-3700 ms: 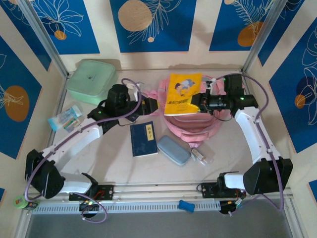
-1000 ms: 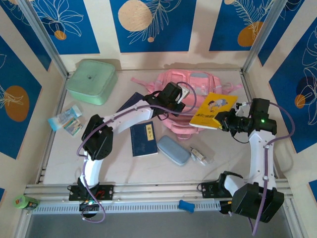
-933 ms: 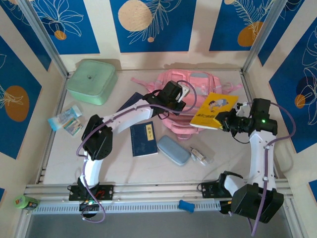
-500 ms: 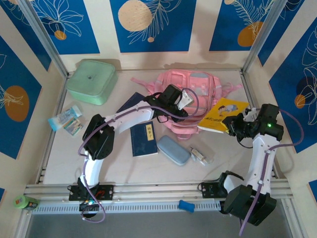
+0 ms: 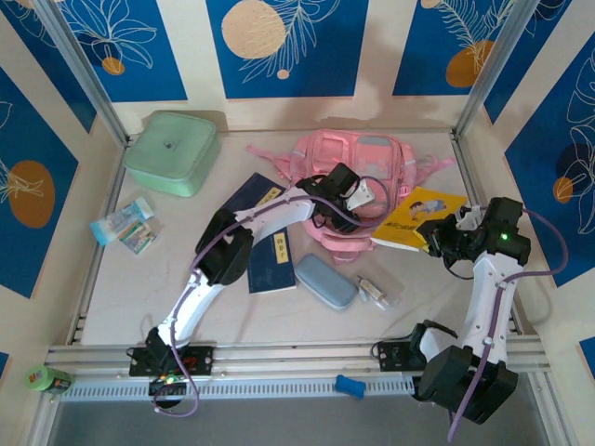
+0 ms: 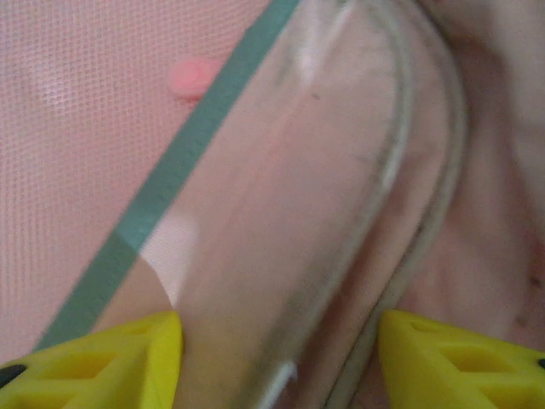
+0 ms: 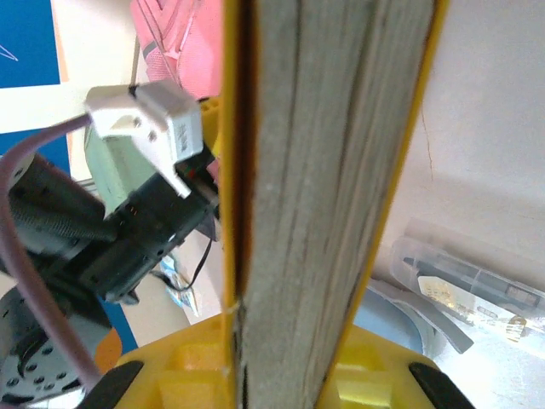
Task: Pack the student bag
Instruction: Open the student bag at the top-center of the table.
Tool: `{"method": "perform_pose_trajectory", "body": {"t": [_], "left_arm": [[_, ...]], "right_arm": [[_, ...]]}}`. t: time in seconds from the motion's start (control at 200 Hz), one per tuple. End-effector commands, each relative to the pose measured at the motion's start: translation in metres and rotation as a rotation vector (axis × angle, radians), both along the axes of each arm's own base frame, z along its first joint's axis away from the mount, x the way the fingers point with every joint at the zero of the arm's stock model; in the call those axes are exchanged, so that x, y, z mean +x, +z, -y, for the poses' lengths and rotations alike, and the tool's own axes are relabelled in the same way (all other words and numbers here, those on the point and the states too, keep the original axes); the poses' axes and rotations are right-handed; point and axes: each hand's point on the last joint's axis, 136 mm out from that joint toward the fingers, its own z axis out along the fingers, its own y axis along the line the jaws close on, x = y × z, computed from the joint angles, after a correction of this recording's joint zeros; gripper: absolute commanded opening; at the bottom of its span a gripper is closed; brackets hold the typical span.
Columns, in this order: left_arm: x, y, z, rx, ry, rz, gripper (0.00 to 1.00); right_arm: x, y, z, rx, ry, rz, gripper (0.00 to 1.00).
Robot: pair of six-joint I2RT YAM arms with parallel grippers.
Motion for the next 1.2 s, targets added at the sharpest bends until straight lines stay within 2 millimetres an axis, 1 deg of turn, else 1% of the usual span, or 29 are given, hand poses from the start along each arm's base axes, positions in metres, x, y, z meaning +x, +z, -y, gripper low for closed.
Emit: {"method": "perform_pose_trajectory", "body": {"t": [0.0,0.035,0.085,0.11,0.2,0.255,0.365,0.42,0.535,0.63,0.775,0.87,0.925,1.086,1.101,1.196], "left_arm": [[0.033,-0.010,-0.017,0.106,0.091,0.098,0.55],[0.037,-0.012,-0.017,0.099,0.104,0.104,0.46],[0.040,-0.014,-0.017,0.083,0.112,0.088,0.28],[0.039,-0.013,-0.016,0.071,0.109,0.077,0.21],[0.039,-0.008,-0.016,0.058,0.111,0.074,0.10],[0.040,0.000,-0.019,0.054,0.120,0.086,0.00],[0.036,0.027,-0.019,0.009,0.130,0.083,0.00],[0.038,0.040,-0.022,-0.009,0.161,0.096,0.00],[0.038,0.060,-0.027,-0.045,0.207,0.110,0.00],[0.034,0.071,-0.028,-0.068,0.216,0.102,0.00],[0.028,0.074,-0.037,-0.069,0.259,0.079,0.00],[0.023,0.080,-0.039,-0.101,0.293,0.041,0.00],[0.020,0.090,-0.037,-0.131,0.302,0.031,0.00],[0.028,0.123,-0.044,-0.182,0.379,0.081,0.00],[0.029,0.124,-0.044,-0.183,0.386,0.082,0.00],[0.029,0.139,-0.040,-0.217,0.380,0.084,0.00]], "right_arm": [[0.004,0.011,-0.005,0.022,0.024,0.071,0.00],[0.005,0.011,-0.006,0.028,0.025,0.075,0.00],[0.005,0.012,-0.007,0.034,0.029,0.079,0.00],[0.005,0.013,-0.007,0.035,0.031,0.080,0.00],[0.005,0.013,-0.008,0.033,0.032,0.081,0.00],[0.005,0.013,-0.007,0.021,0.032,0.080,0.00],[0.006,0.011,-0.006,0.022,0.034,0.074,0.00],[0.007,0.011,-0.007,0.030,0.041,0.072,0.00],[0.008,0.011,-0.007,0.023,0.043,0.072,0.00],[0.007,0.011,-0.007,0.021,0.045,0.069,0.00],[0.007,0.010,-0.007,0.015,0.057,0.056,0.00],[0.008,0.006,-0.008,0.019,0.063,0.044,0.00],[0.009,0.002,-0.010,0.028,0.070,0.030,0.00],[0.008,-0.009,-0.011,0.019,0.080,-0.010,0.00],[0.007,-0.010,-0.011,0.018,0.080,-0.013,0.00],[0.007,-0.017,-0.012,0.033,0.092,-0.031,0.00]]}}
